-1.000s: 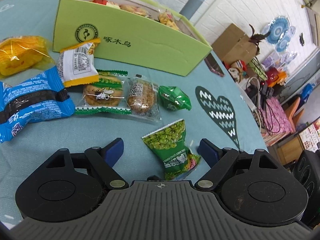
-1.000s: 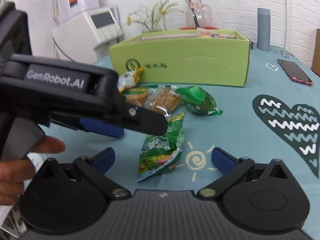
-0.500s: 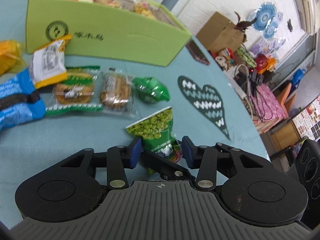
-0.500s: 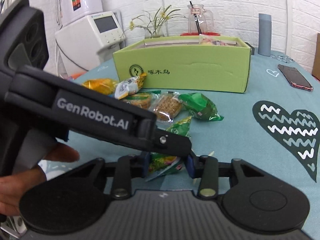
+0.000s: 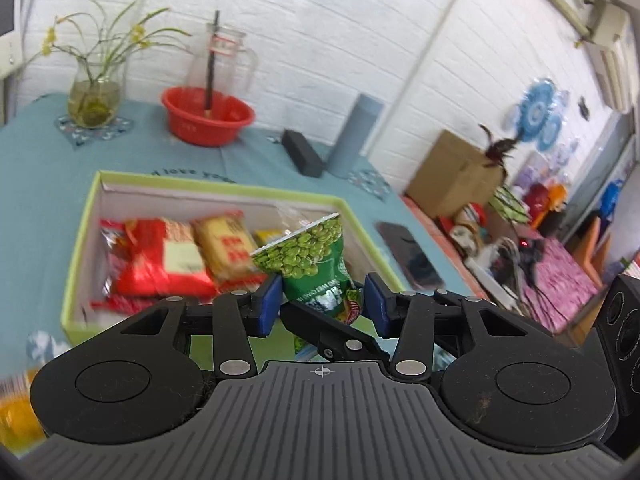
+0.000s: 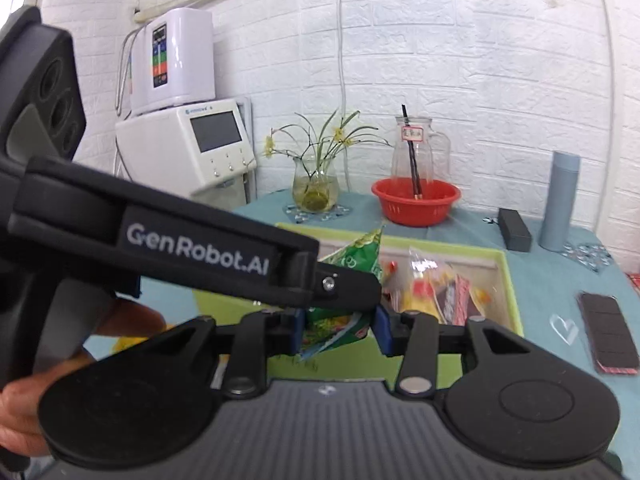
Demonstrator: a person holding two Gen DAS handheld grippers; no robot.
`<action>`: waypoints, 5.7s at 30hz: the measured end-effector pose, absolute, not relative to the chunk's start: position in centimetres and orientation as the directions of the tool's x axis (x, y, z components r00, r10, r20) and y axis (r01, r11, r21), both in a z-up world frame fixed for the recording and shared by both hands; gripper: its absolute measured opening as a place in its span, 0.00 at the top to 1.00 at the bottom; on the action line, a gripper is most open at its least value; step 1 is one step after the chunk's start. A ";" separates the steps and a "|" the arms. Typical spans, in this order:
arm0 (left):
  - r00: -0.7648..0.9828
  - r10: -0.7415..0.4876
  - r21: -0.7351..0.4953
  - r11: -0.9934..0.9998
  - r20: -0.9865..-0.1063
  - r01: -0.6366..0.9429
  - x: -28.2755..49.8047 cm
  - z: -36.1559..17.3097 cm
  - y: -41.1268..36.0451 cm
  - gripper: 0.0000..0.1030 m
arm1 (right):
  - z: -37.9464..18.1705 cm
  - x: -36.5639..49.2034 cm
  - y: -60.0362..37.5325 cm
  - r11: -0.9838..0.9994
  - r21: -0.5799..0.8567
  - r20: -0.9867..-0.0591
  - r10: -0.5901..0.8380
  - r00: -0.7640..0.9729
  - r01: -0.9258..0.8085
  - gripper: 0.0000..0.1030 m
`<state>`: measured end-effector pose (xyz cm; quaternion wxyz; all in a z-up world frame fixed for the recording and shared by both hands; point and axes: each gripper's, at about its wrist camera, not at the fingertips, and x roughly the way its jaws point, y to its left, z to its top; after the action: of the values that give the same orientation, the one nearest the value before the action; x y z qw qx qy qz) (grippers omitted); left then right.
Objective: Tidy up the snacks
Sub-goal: 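Carry the green pea bag into the box and open the left gripper, then move the left gripper to the blue biscuit pack and grasp it, then carry the blue pack into the box and open the left gripper, then move the left gripper to the yellow chip bag and grasp it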
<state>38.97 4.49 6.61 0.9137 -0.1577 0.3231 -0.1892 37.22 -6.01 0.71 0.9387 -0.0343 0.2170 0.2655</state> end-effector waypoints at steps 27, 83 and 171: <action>0.814 -0.160 -0.379 0.922 -0.558 -0.079 27.1 2.1 17.5 0.33 | -4.8 26.8 -4.5 0.785 0.200 -0.487 0.599 0.636 -0.586 0.17; 0.575 -0.372 -0.396 0.914 -0.729 0.090 28.2 -2.4 11.2 0.44 | -8.1 24.3 -2.5 0.776 0.215 -0.600 0.584 0.546 -0.593 0.15; 0.632 -0.434 -0.496 0.864 -0.642 0.089 23.2 -3.4 15.2 0.69 | -7.0 22.5 2.3 0.638 0.190 -0.631 0.662 0.405 -0.746 0.09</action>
<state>23.17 15.21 -3.36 0.8777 -0.2142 0.4021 -0.1489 22.54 2.31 -7.03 0.8360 -0.0607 0.3468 0.4210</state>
